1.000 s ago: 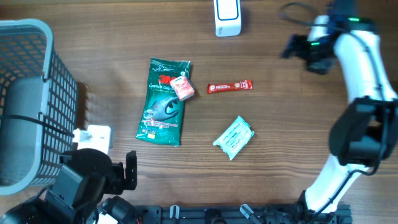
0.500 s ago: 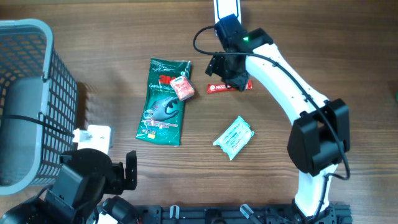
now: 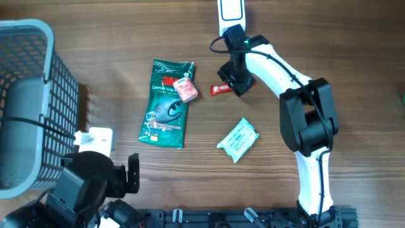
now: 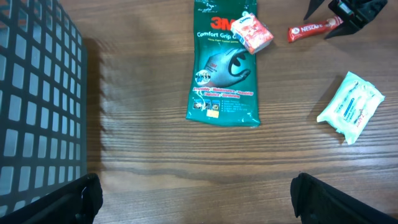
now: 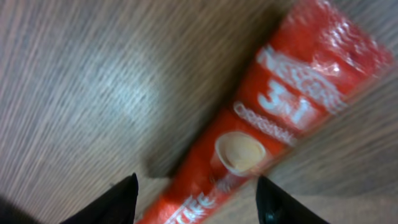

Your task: Scan the item barcode

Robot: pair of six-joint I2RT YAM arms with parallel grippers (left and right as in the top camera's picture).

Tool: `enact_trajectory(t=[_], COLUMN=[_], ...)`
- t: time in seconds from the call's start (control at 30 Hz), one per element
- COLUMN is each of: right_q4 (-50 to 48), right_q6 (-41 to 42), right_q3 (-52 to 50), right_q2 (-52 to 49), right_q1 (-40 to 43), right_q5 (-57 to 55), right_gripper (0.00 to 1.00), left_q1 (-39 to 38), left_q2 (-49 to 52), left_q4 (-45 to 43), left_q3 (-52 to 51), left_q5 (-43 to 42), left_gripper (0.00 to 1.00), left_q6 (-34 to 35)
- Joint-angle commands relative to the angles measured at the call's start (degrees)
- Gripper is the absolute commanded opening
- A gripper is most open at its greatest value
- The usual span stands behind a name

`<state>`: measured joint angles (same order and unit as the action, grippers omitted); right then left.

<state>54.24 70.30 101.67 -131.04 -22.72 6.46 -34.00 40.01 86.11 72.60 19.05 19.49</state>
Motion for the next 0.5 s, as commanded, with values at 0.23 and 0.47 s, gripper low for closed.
enact_trajectory(t=[0.23, 0.47], right_q4=[4.8, 6.3], right_q6=[-12.5, -41.2], right_q3=[-0.3, -0.3], right_q2=[-2.5, 2.2], right_q1=[-0.1, -0.1], right_q5=[-2.4, 2.0], right_gripper=[0.05, 0.04], left_q1=[0.2, 0.2], left_q2=[-0.3, -0.3], left_q4=[-0.1, -0.1], left_q3=[0.2, 0.2], left_q5=[0.5, 0.5], left_gripper=[1.0, 1.0], left_q6=[0.7, 0.7])
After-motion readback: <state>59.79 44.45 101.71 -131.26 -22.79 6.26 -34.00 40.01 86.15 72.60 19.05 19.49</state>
